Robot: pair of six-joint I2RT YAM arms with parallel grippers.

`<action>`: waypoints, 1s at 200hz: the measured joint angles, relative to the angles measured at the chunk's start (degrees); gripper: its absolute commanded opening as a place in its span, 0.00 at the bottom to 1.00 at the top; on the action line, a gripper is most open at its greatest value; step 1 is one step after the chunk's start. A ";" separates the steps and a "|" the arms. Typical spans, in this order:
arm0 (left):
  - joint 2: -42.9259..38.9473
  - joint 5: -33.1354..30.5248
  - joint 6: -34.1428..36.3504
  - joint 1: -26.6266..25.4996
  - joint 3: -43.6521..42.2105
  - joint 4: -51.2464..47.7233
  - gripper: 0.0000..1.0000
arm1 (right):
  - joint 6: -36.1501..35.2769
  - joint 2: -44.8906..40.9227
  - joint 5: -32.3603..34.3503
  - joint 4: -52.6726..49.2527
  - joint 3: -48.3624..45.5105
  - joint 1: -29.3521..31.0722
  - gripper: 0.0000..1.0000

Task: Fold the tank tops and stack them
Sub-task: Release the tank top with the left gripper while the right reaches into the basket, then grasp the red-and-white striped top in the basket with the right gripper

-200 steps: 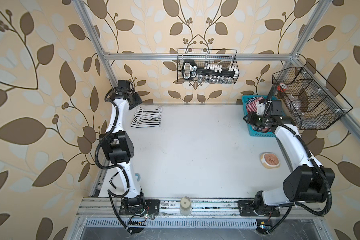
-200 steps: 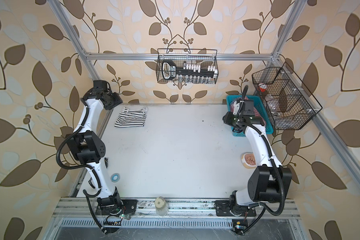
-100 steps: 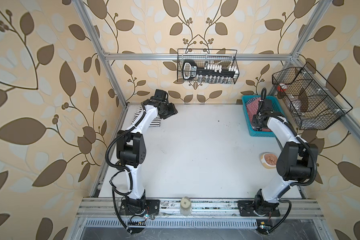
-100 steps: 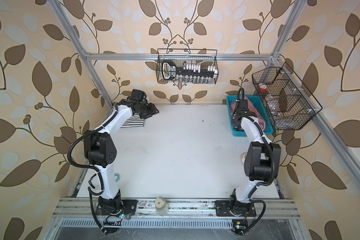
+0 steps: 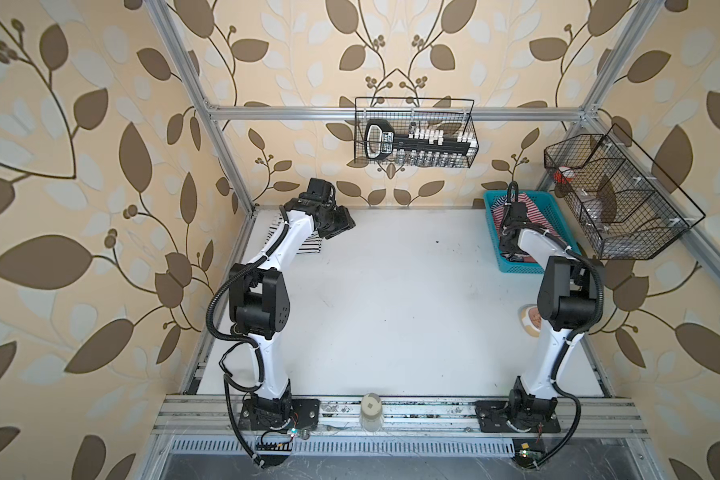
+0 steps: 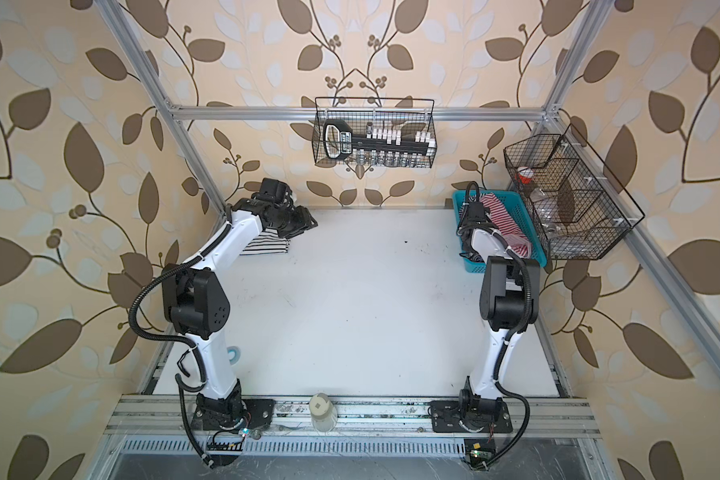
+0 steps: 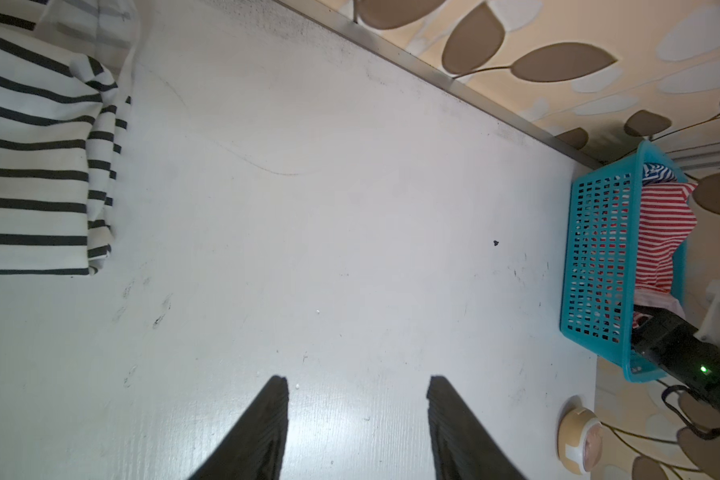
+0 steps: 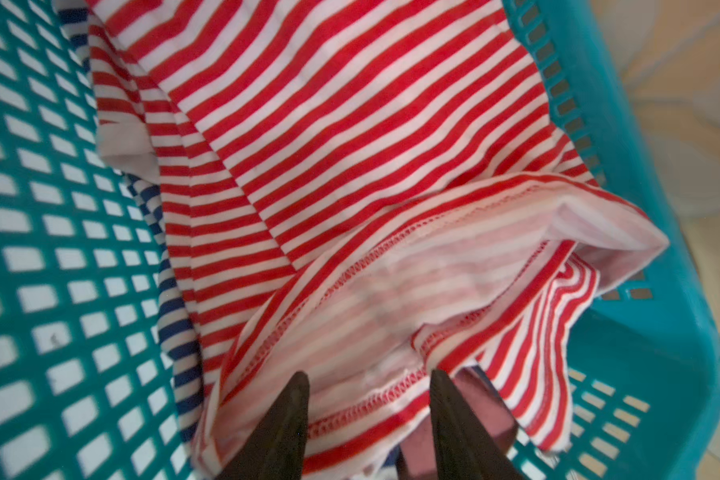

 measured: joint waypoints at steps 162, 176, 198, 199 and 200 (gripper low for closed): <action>0.92 -0.02 0.57 -1.07 2.21 -3.02 0.56 | 0.61 6.45 0.55 -0.59 7.17 -3.41 0.00; 0.92 -0.02 0.61 -1.07 2.21 -3.02 0.56 | 0.66 5.84 0.20 -0.04 6.25 -3.41 0.00; 0.92 -0.02 0.63 -1.07 2.21 -3.13 0.56 | 0.81 1.70 -0.92 1.53 1.90 -3.39 0.00; 0.92 0.00 0.63 -1.07 2.21 -3.13 0.56 | 0.81 1.46 -0.96 1.55 1.73 -3.39 0.00; 0.90 -0.02 0.66 -1.07 2.21 -3.13 0.56 | 0.81 0.98 -1.05 1.64 1.40 -3.37 0.00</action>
